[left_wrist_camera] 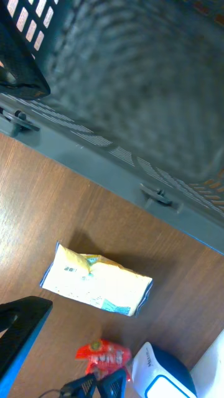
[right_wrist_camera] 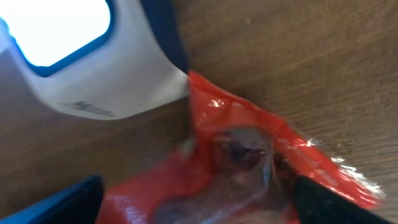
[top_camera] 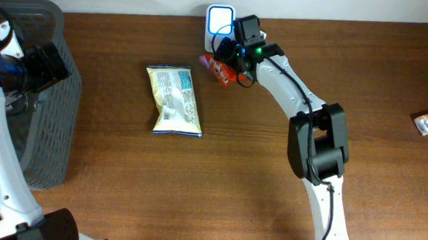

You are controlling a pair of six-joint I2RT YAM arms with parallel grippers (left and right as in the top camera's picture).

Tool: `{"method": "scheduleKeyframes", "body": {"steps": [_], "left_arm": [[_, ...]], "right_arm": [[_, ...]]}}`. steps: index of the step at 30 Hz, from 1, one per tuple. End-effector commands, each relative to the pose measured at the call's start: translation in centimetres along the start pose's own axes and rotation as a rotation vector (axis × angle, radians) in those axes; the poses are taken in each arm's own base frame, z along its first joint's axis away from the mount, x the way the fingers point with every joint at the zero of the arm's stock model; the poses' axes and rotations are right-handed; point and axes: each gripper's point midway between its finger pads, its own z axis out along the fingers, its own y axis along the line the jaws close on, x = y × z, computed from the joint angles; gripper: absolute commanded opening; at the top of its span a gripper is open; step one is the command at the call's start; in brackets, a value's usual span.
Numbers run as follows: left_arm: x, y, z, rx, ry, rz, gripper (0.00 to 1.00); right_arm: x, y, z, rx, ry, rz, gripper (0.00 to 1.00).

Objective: Scan the item barcode
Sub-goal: 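Carry the red bag to the table's right edge and release it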

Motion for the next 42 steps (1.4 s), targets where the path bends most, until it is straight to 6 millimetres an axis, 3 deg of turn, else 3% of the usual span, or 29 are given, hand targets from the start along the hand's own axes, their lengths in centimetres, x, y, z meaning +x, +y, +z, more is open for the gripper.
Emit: {"method": "scheduleKeyframes", "body": {"steps": [1, 2, 3, 5, 8, 9, 11, 15, 17, 19, 23, 26, 27, 29, 30, 31, 32, 34, 39, 42], "left_arm": [[0.0, -0.1, -0.1, 0.009, -0.001, -0.013, 0.99], [0.0, -0.1, -0.1, 0.009, -0.001, -0.013, 0.99], [0.0, -0.1, -0.1, 0.009, -0.001, -0.012, 0.99], [0.0, -0.1, -0.1, 0.01, -0.001, -0.012, 0.99], [0.0, -0.1, -0.1, 0.01, -0.001, -0.013, 0.99], [0.0, -0.1, -0.1, 0.009, -0.001, -0.012, 0.99], [0.0, -0.1, -0.1, 0.009, -0.001, -0.013, 0.99], [0.0, -0.1, -0.1, 0.009, -0.001, -0.013, 0.99], [0.0, -0.1, -0.1, 0.009, -0.001, -0.012, 0.99], [0.0, -0.1, -0.1, 0.01, -0.001, -0.013, 0.99], [0.0, -0.1, -0.1, 0.01, -0.001, -0.012, 0.99], [0.0, -0.1, -0.1, 0.009, -0.001, -0.013, 0.99], [0.0, -0.1, -0.1, 0.01, -0.001, -0.012, 0.99], [0.0, -0.1, -0.1, 0.01, -0.001, -0.012, 0.99], [0.0, -0.1, -0.1, 0.009, -0.001, -0.012, 0.99], [0.0, -0.1, -0.1, 0.009, -0.001, -0.013, 0.99], [0.0, -0.1, -0.1, 0.01, -0.001, -0.012, 0.99], [0.0, -0.1, -0.1, 0.009, -0.001, -0.013, 0.99], [0.0, -0.1, -0.1, 0.01, -0.001, -0.012, 0.99], [0.0, -0.1, -0.1, 0.009, -0.001, -0.012, 0.99]], "right_arm": [[1.4, -0.1, 0.8, 0.024, 0.024, 0.037, 0.76], [1.6, -0.2, 0.8, 0.03, 0.03, 0.037, 0.68], [1.9, -0.8, 0.8, 0.054, 0.041, 0.037, 0.51], [2.3, -2.3, 0.6, 0.121, 0.052, 0.036, 0.29], [3.1, -5.2, -0.2, 0.23, 0.096, 0.031, 0.07], [3.2, -6.5, -0.8, 0.28, 0.114, 0.036, 0.04], [2.6, -9.1, -2.9, 0.396, 0.109, 0.035, 0.04], [-2.9, -14.2, -11.1, 0.665, -0.068, -0.01, 0.04], [-5.3, -16.0, -13.8, 0.713, -0.096, -0.061, 0.04], [-7.0, -19.2, -15.7, 0.795, -0.106, -0.052, 0.04], [-10.7, -30.3, -19.7, 0.942, -0.086, 0.091, 0.04], [-11.6, -37.3, -22.3, 0.967, -0.032, 0.182, 0.04], [-11.4, -38.8, -22.3, 0.912, 0.0, 0.232, 0.04], [-11.2, -38.4, -20.7, 0.691, 0.093, 0.193, 0.04], [-11.3, -36.0, -18.9, 0.438, 0.153, 0.073, 0.04], [-11.1, -31.1, -17.8, 0.062, 0.187, -0.12, 0.04], [-10.9, -27.6, -18.1, -0.163, 0.178, -0.211, 0.04], [-10.6, -25.6, -18.0, -0.237, 0.181, -0.215, 0.04], [-7.4, -20.9, -15.8, -0.241, 0.278, -0.304, 0.05], [-7.8, -22.5, -12.3, -0.041, 0.251, -0.308, 0.04]]}}
